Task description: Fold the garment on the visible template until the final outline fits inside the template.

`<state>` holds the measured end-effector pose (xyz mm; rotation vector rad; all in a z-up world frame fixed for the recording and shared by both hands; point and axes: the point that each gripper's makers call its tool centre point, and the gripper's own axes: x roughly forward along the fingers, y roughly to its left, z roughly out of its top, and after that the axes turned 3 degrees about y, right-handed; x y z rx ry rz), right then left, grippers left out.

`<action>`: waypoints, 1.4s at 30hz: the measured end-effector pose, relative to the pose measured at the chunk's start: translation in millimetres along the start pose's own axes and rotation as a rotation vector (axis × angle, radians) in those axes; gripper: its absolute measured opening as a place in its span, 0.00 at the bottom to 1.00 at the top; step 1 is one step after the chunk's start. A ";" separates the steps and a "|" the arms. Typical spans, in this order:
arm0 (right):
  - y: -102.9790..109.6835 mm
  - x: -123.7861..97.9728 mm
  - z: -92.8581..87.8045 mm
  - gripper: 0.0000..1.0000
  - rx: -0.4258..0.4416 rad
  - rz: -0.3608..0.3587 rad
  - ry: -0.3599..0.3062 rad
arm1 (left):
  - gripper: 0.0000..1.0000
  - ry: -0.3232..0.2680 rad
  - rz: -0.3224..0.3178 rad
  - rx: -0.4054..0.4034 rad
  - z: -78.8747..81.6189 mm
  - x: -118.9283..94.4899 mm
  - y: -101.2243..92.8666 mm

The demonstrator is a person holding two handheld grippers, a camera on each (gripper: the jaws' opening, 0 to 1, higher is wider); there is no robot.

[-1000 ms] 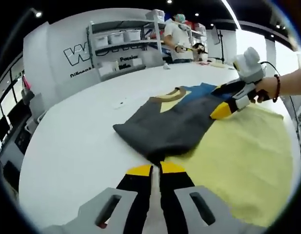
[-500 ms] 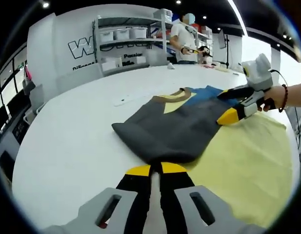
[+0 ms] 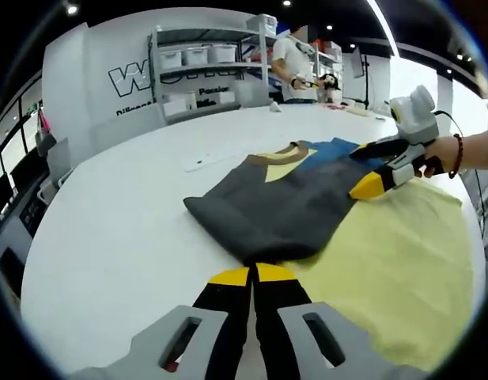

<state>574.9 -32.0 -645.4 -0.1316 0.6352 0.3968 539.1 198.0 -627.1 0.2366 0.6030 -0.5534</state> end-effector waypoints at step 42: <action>0.7 -0.4 0.2 0.97 0.000 0.000 -0.002 | 0.09 -0.023 0.067 0.139 5.3 -11.0 5.2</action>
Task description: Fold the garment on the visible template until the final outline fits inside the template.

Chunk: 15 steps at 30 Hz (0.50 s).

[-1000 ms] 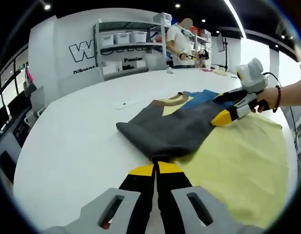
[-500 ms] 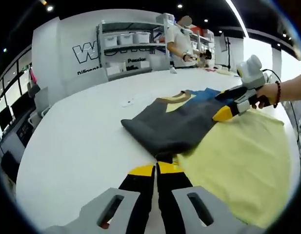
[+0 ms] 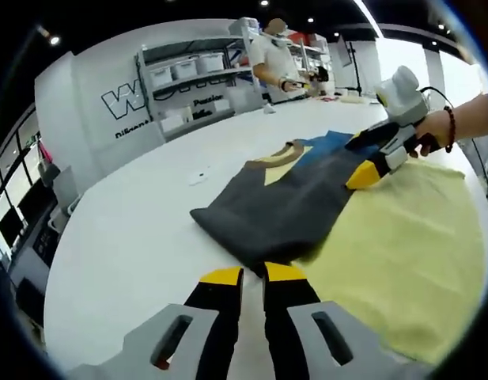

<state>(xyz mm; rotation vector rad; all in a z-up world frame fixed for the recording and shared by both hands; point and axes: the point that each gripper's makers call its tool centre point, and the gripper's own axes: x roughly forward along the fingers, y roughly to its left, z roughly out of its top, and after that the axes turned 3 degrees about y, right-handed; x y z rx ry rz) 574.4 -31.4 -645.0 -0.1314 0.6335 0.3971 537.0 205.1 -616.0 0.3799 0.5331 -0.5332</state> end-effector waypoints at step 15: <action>0.8 -1.0 -0.1 0.97 0.000 0.000 -0.003 | 0.00 0.029 -0.045 0.031 -2.3 6.3 -7.2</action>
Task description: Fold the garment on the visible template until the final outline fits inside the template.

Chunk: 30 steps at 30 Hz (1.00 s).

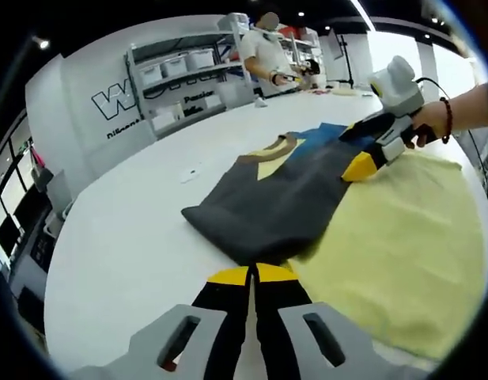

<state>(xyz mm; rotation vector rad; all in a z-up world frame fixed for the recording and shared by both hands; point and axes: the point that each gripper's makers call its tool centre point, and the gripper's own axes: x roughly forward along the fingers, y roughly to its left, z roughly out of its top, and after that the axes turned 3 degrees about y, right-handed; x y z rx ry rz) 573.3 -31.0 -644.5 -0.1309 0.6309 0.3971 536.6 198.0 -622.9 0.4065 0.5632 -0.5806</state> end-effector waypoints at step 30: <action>1.6 -1.3 0.2 0.97 -0.001 0.000 -0.010 | 0.00 0.020 0.011 -0.083 -22.7 -17.3 -14.2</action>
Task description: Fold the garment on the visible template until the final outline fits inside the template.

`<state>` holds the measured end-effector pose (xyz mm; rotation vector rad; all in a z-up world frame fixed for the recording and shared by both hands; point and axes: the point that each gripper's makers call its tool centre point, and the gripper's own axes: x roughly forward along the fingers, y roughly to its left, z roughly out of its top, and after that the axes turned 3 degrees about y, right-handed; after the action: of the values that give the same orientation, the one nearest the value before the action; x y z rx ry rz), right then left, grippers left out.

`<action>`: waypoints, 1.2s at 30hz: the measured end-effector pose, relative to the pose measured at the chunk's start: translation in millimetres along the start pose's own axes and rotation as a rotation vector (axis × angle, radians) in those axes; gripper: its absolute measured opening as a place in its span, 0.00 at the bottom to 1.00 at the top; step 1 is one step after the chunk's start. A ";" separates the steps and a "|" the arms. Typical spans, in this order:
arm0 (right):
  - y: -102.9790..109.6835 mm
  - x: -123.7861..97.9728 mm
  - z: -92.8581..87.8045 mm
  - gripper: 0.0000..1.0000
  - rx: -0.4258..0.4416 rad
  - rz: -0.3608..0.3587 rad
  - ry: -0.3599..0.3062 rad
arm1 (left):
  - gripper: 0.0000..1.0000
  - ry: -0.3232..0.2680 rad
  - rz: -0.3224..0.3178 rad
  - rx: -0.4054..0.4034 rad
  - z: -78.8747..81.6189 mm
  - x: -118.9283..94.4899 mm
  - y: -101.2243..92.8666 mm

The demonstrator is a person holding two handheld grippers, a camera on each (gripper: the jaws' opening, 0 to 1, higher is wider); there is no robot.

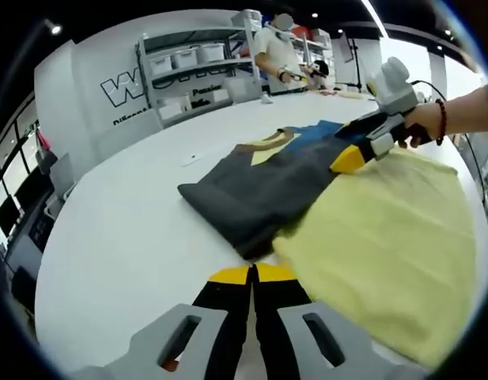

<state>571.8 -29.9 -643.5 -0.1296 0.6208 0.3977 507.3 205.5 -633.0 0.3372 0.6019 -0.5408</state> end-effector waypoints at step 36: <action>0.4 -0.5 -0.3 0.97 -0.005 0.007 0.000 | 0.00 0.001 -0.003 0.068 7.1 2.0 -1.6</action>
<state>571.1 -29.7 -643.5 -0.1317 0.6202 0.4060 510.9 200.2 -628.9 0.4008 0.5863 -0.5652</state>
